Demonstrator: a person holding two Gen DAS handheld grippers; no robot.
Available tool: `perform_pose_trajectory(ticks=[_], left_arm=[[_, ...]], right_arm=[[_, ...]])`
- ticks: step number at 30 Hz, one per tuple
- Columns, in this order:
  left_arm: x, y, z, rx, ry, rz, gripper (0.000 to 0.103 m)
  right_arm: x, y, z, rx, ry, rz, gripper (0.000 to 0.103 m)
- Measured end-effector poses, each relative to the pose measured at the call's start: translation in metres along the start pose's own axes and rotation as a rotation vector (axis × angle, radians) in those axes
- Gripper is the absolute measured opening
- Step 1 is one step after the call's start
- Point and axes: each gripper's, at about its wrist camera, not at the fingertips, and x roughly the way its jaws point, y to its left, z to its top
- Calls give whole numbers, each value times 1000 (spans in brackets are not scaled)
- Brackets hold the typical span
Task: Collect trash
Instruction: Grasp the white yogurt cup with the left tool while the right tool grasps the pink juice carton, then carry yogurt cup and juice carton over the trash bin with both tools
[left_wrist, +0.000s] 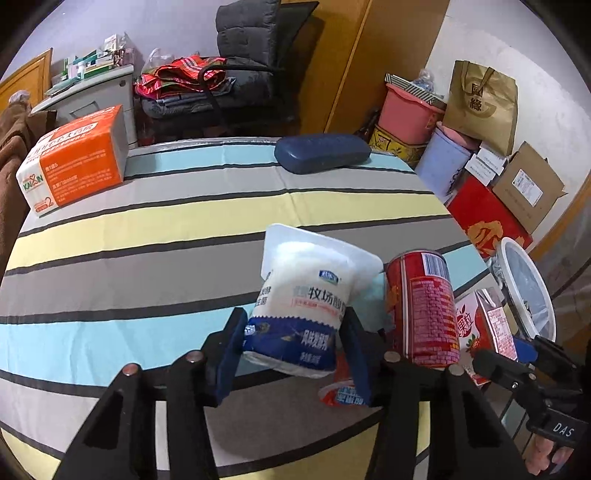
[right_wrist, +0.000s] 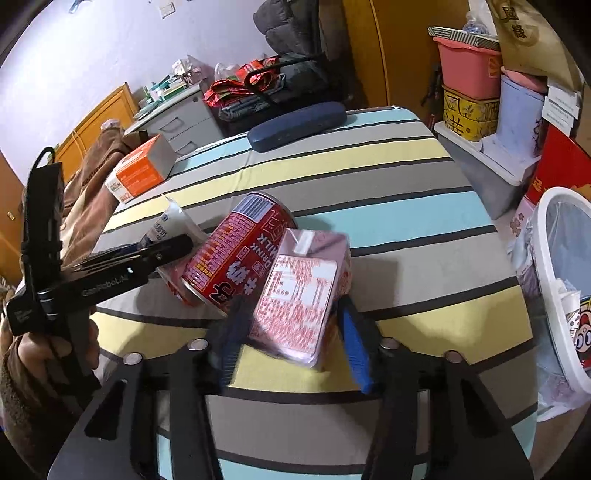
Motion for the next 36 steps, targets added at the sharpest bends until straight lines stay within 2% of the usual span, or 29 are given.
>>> perform_pose_trajectory(ticks=[1, 9, 21, 36], left_arm=[[0, 0, 0, 1, 2, -3, 47], [-9, -4, -4, 0, -25, 33, 47], [-44, -15, -9, -11, -99, 59, 47], [-70, -85, -16, 79, -156, 19, 47]], right_arm=[[-1, 0, 0, -5, -4, -2, 46], [-4, -4, 1, -8, -45, -5, 39], [-17, -15, 1, 16, -92, 19, 39], [-59, -45, -5, 56, -170, -12, 39]])
